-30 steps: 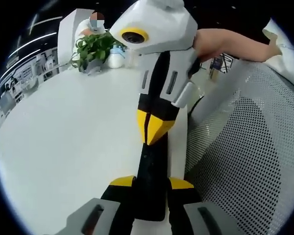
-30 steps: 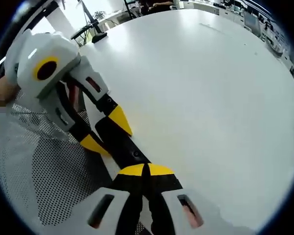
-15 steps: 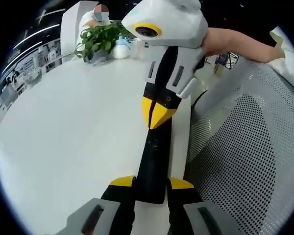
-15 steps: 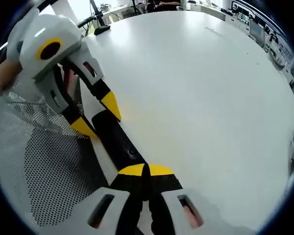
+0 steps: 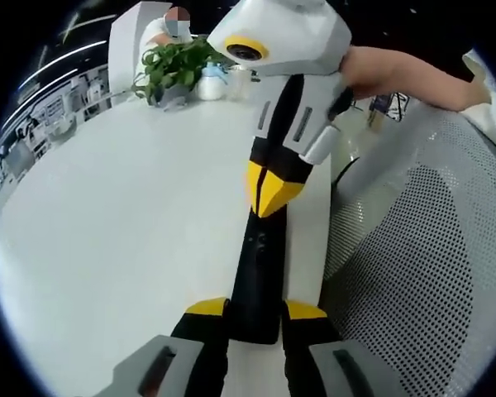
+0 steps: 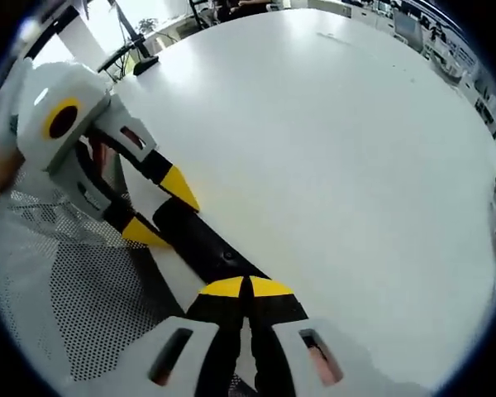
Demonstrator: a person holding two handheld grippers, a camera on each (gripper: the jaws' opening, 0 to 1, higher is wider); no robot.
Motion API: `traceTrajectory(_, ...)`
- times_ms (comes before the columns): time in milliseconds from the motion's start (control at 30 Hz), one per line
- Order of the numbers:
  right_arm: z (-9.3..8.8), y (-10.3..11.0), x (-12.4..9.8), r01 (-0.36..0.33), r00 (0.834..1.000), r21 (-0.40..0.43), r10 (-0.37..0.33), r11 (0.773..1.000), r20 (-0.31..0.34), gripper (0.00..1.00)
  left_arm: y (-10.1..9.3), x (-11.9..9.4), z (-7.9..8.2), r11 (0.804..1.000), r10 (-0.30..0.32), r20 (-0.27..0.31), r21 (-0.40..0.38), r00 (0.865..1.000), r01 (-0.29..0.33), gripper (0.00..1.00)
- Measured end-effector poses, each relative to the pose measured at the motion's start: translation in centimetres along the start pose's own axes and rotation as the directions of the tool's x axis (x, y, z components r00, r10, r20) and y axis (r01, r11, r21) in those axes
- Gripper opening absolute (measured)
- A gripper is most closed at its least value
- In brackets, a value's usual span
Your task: Press the specified remote control buttons in sequence, fully releasing each button before pressing the next.
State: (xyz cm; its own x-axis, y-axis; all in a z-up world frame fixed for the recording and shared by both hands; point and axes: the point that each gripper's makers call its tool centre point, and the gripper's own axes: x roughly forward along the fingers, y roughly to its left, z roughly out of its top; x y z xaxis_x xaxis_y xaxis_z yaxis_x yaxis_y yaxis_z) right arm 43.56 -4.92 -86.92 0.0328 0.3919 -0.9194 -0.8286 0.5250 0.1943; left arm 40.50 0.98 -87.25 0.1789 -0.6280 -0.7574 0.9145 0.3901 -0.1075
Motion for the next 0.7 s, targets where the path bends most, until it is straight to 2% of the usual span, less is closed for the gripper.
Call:
traceTrajectory(267, 0.24, 0.77, 0.11, -0.032, 0.999, -0.004, 0.032, 0.999, 0.008, 0.0, 0.36, 0.29, 0.12, 0.997, 0.031, -0.006, 0.072, 1.0, -0.03, 0.24)
traceTrajectory(467, 0.28, 0.84, 0.27, -0.032, 0.999, -0.018, 0.032, 0.999, 0.003, 0.0, 0.53, 0.3, 0.02, 0.998, 0.031, -0.003, 0.056, 1.0, -0.03, 0.24)
traceTrajectory(700, 0.21, 0.83, 0.32, -0.037, 0.999, 0.003, 0.037, 0.999, 0.001, 0.0, 0.59, 0.42, -0.05, 0.995, 0.033, 0.005, 0.09, 0.999, -0.033, 0.24)
